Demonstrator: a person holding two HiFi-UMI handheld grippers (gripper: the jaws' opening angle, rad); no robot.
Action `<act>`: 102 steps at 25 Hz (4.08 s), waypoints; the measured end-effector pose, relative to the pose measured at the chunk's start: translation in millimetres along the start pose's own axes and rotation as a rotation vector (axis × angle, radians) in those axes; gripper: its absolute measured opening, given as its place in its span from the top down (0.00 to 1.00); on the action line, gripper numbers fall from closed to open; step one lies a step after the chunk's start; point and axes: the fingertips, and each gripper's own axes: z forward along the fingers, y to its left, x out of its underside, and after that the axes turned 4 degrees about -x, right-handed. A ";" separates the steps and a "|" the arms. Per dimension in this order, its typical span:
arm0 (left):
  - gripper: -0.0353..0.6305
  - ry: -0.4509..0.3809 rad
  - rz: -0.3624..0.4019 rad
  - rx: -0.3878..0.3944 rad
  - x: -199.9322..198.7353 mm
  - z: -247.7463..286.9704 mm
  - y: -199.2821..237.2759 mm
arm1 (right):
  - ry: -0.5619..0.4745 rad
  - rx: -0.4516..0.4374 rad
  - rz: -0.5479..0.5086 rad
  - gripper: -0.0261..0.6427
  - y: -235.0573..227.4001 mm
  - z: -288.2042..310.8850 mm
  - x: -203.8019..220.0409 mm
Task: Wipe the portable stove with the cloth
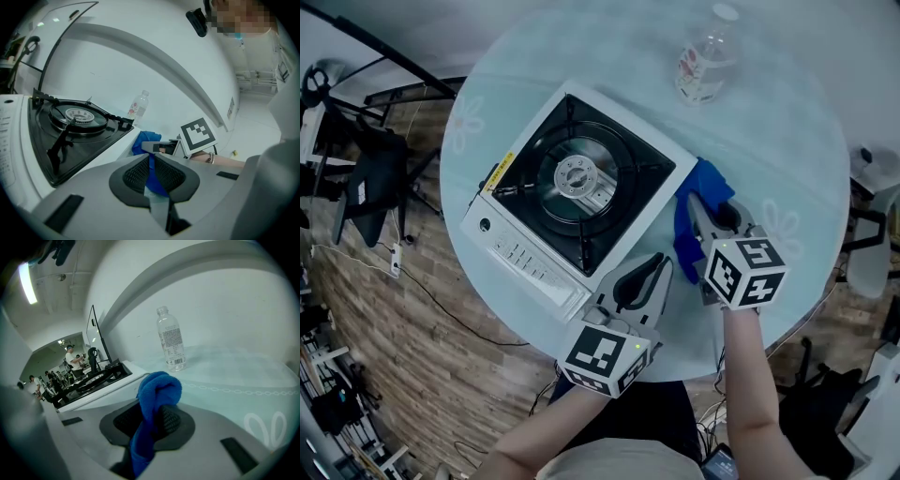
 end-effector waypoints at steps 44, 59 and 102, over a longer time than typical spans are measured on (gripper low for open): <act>0.87 0.086 -0.036 0.096 56.9 -89.4 18.2 | -0.026 -0.001 -0.075 0.85 90.0 -20.4 39.9; 0.87 0.132 0.025 0.146 72.6 -125.0 23.6 | -0.013 -0.015 -0.068 0.85 134.8 -31.9 63.6; 0.87 0.119 0.118 0.194 74.3 -185.7 70.8 | 0.026 -0.030 -0.001 0.85 247.8 -53.2 137.4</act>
